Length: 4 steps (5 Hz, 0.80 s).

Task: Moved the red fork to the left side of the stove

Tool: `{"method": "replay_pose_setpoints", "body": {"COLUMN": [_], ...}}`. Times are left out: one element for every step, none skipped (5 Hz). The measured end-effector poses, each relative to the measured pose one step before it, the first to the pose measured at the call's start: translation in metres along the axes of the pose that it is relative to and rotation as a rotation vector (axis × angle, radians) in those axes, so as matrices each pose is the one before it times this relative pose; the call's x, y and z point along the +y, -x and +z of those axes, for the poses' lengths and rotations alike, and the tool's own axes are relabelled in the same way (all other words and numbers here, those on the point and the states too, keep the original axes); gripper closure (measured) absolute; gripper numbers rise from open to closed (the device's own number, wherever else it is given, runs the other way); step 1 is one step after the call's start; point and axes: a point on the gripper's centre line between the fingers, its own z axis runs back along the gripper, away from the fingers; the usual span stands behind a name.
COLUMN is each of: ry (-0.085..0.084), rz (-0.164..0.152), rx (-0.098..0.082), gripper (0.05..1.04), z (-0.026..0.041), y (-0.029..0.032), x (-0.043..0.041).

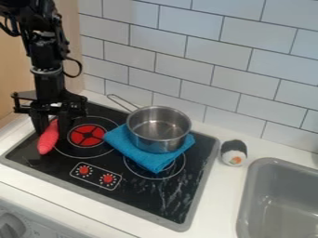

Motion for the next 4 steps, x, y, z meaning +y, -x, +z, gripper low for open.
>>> {"method": "replay_pose_setpoints", "body": {"ry": [-0.0038,-0.0013,-0.0102,-0.001], "rz": [0.0005,0.0047,0.0408,0.021], "rx": [-0.0143,-0.0296,0.0062,-0.0079], "gripper": [0.725,0.652,0.348,0.098], "z": [-0.00507,0.00027,-0.00037,0.00044], "y": [-0.01057,-0.00517,0.00107,-0.0012], "x": [-0.0013,-0.00211,-0.00073,0.00067]}}
